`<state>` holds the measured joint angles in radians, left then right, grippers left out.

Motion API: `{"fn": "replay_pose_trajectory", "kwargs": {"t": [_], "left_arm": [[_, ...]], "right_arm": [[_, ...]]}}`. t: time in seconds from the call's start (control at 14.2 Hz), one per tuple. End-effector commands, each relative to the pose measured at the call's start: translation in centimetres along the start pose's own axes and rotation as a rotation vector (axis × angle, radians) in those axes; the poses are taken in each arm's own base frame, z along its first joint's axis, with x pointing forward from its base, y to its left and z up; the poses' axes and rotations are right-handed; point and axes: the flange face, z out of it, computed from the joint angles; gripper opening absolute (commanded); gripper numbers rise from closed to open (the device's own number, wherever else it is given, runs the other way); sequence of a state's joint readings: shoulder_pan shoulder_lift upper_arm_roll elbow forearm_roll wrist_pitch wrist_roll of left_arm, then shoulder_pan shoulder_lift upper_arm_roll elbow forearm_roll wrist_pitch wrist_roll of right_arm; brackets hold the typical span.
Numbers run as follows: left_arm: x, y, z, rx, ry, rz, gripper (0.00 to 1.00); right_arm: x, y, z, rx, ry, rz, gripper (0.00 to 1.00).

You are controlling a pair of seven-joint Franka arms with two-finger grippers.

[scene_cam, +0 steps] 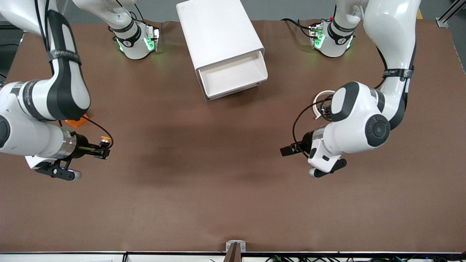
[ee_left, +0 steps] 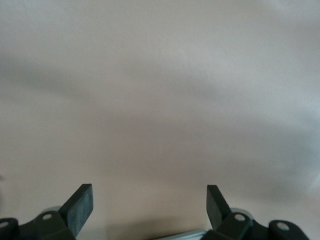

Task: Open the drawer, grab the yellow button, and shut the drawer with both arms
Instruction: 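Lift the button out with the right gripper toward the orange block, then set the button on the table while the left gripper pushes the drawer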

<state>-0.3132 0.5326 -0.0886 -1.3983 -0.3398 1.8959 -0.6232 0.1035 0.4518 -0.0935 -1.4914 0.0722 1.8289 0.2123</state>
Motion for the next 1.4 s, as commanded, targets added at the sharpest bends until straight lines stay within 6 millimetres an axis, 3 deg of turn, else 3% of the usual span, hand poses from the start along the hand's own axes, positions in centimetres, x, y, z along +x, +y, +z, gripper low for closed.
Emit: {"fn": "replay_pose_trajectory", "kwargs": {"t": [0.0, 0.28, 0.42, 0.56, 0.98, 1.33], "left_arm": [[-3.5, 1.5, 0.6, 0.062, 0.030, -0.009, 1.00], [-9.5, 4.2, 2.1, 0.143, 0.101, -0.053, 1.00], [-11.5, 5.5, 3.3, 0.160, 0.104, -0.043, 1.00], [-13.3, 6.4, 5.0, 0.165, 0.111, -0.018, 1.00], [-18.2, 8.4, 8.5, 0.184, 0.147, 0.005, 1.00], [-23.3, 8.9, 9.7, 0.207, 0.133, 0.075, 1.00]], "right_arm": [[1.2, 2.9, 3.3, -0.081, 0.044, -0.054, 0.00], [2.8, 6.6, 6.7, -0.102, 0.059, -0.026, 0.00], [2.2, 8.0, 10.2, -0.093, 0.094, -0.044, 0.00], [2.1, 10.3, 12.4, -0.083, 0.131, -0.072, 0.00], [2.1, 13.7, 18.1, -0.080, 0.204, -0.120, 0.00], [2.4, 15.3, 21.0, -0.083, 0.217, -0.140, 0.00]]}}
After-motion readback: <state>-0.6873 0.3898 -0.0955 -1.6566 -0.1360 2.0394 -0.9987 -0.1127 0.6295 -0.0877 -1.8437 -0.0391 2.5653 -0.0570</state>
